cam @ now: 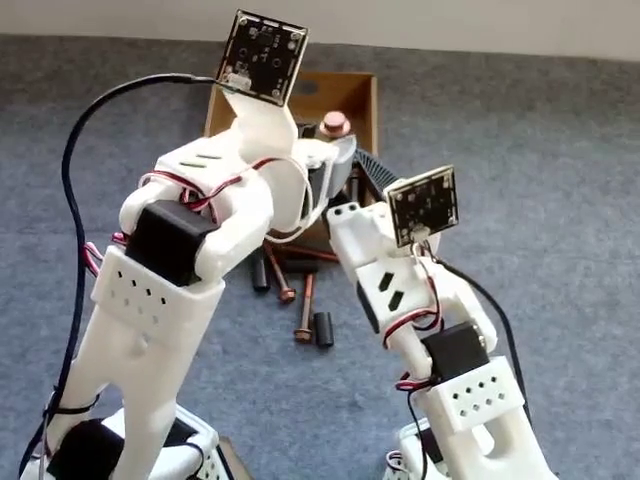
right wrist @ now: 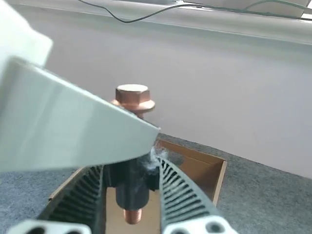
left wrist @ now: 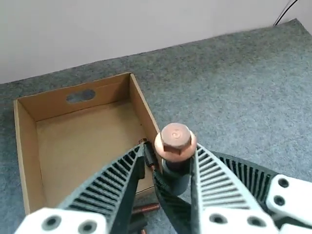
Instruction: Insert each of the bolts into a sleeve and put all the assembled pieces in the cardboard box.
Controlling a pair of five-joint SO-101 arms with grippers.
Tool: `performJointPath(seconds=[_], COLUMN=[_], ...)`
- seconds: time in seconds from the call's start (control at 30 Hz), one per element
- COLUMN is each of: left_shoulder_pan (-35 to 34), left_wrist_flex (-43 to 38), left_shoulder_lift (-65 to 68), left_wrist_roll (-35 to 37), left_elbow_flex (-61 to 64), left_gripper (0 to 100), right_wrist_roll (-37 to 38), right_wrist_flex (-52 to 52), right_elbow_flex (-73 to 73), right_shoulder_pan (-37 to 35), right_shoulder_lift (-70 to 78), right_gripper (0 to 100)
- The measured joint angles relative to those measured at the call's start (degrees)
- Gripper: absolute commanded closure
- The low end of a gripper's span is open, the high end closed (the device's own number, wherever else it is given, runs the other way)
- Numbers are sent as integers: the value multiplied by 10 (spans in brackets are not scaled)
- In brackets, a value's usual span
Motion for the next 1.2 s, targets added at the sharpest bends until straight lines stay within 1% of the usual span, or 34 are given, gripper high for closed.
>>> performJointPath(seconds=[0.27, 0.4, 0.6, 0.7, 0.77, 0.87, 0.9, 0.93, 1.0, 1.07, 1.13, 1.2], left_shoulder_pan=[0, 3, -9, -47, -91, -167, -191, -214, -259, -302, -324, -332], left_wrist_flex=[13, 13, 24, 47, 70, 110, 116, 120, 122, 122, 119, 93], left_shoulder_lift=[-62, -64, -65, -65, -65, -65, -65, -65, -65, -65, -65, -65], left_wrist_roll=[-2, -2, -2, -1, -11, -37, -45, -53, -64, -79, -100, -130], left_elbow_flex=[10, 43, 47, 47, 47, 73, 91, 110, 151, 207, 271, 341], left_gripper=[843, 843, 843, 844, 859, 954, 990, 995, 973, 972, 970, 972], right_wrist_roll=[0, 0, 0, 0, 0, 0, 0, 0, 0, 0, 0, 0], right_wrist_flex=[-1, -1, -1, -1, -1, -1, -1, -1, -1, -1, -1, -1], right_elbow_flex=[0, -1, -1, -1, -1, -1, -1, -1, -1, -1, 9, 15], right_shoulder_pan=[0, 0, 0, 0, 1, 0, 0, 0, 0, 0, 0, 0], right_shoulder_lift=[1, 0, 0, 0, 0, 0, 0, 0, 0, 0, -1, 0], right_gripper=[992, 992, 992, 992, 992, 992, 992, 992, 992, 992, 992, 992])
